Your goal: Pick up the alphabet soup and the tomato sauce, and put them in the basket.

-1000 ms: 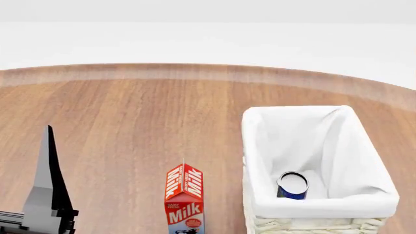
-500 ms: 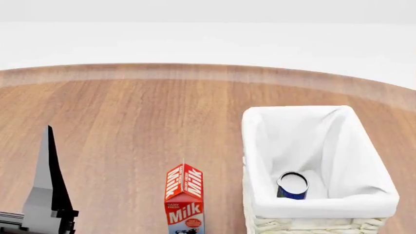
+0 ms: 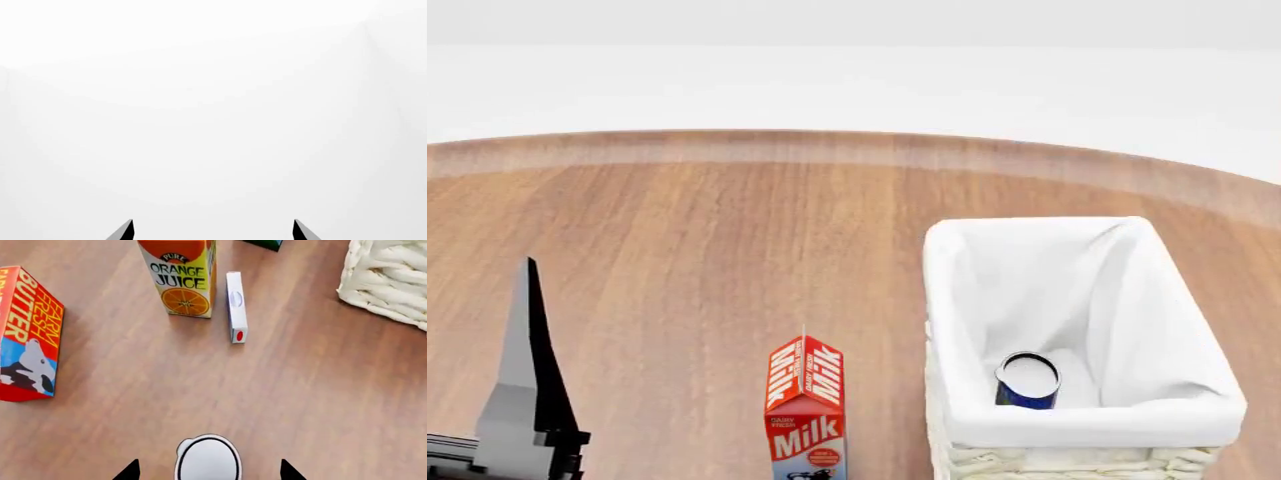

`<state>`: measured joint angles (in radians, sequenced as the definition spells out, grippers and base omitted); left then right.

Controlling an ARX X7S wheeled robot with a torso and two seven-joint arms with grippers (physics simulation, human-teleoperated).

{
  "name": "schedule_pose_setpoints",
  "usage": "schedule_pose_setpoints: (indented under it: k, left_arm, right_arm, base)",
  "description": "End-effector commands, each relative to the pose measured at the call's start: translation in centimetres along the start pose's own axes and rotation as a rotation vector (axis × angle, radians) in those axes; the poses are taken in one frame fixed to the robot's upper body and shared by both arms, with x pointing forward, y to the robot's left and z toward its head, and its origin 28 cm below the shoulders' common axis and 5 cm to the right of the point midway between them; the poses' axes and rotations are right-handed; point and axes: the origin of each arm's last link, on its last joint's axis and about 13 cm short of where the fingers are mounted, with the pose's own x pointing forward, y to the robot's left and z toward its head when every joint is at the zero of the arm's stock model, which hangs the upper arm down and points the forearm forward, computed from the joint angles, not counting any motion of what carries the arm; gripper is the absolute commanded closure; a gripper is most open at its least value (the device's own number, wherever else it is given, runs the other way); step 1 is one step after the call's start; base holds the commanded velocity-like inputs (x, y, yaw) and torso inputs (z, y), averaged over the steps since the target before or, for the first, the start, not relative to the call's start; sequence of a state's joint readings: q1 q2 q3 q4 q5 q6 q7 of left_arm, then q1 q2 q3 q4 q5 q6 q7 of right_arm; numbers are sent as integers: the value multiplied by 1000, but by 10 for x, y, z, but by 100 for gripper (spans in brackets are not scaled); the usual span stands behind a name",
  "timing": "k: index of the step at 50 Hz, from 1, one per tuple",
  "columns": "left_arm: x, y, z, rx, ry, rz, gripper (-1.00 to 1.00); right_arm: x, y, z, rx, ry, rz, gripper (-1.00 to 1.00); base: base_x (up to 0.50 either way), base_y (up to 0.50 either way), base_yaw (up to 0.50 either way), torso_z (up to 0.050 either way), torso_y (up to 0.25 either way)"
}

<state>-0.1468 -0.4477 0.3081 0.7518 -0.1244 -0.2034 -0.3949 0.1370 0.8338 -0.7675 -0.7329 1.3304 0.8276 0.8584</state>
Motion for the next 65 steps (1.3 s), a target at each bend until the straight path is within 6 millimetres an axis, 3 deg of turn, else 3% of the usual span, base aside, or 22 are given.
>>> schedule_pose_setpoints:
  k: [1,65]
  left_arm:
    - [0,0,0,0,0,-2,-100]
    - [1,0,1,0,-4,-4,-100]
  right_arm:
    - [15,-2,-11,16,35,3,-100]
    - [53,2,-37,55,87,41,-100]
  base:
    - [0,0,0,0,0]
    - [0,0,0,0,0]
